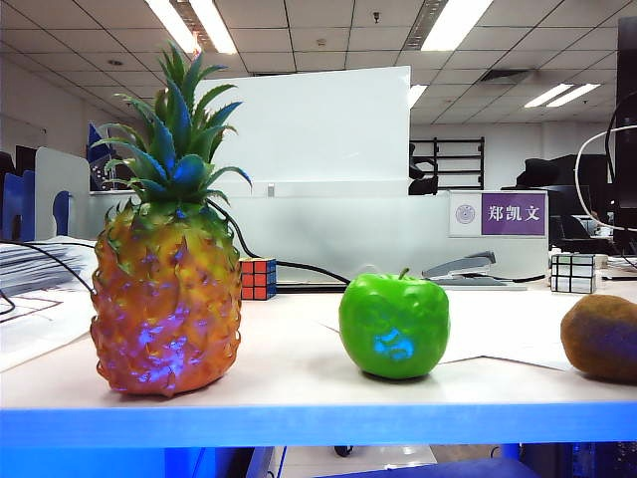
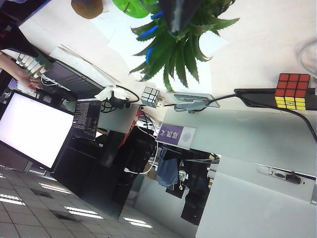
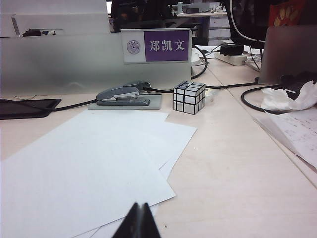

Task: Arrange all the fruits from large to small from left to right in a row.

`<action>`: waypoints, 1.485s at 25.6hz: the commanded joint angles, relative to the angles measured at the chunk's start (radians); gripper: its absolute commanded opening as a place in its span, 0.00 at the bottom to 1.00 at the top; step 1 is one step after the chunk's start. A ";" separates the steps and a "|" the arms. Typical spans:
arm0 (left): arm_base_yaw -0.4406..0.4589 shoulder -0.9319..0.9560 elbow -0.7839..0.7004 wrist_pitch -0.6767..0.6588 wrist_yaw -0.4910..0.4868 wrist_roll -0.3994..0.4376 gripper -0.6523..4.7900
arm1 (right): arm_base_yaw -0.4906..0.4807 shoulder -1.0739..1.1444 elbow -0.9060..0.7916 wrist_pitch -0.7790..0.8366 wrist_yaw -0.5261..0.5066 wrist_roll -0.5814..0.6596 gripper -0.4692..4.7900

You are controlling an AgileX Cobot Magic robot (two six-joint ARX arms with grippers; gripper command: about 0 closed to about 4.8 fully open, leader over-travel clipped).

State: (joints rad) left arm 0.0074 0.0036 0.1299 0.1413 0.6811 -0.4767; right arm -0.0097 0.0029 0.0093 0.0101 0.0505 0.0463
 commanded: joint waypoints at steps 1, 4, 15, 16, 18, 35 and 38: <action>0.001 -0.002 0.006 0.010 0.004 -0.003 0.11 | 0.004 -0.002 -0.008 0.017 -0.002 -0.002 0.09; 0.001 -0.002 0.006 0.010 0.004 -0.003 0.11 | 0.003 -0.002 -0.008 0.017 -0.002 -0.002 0.09; 0.001 -0.002 0.006 0.010 0.004 -0.003 0.11 | 0.003 -0.002 -0.008 0.017 -0.002 -0.002 0.09; 0.001 -0.002 0.006 0.010 0.004 -0.003 0.11 | 0.003 -0.002 -0.008 0.017 -0.002 -0.002 0.09; 0.001 -0.002 0.006 0.010 0.004 -0.003 0.11 | 0.003 -0.002 -0.008 0.016 -0.002 -0.002 0.09; 0.007 -0.002 -0.121 -0.035 -0.509 0.343 0.11 | 0.003 -0.002 -0.008 0.016 -0.001 -0.002 0.09; 0.007 -0.002 -0.121 -0.037 -0.580 0.343 0.11 | 0.003 -0.002 -0.008 0.016 -0.001 -0.002 0.09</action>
State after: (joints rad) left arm 0.0151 0.0036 0.0086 0.0929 0.1215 -0.1341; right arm -0.0067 0.0025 0.0093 0.0101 0.0509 0.0463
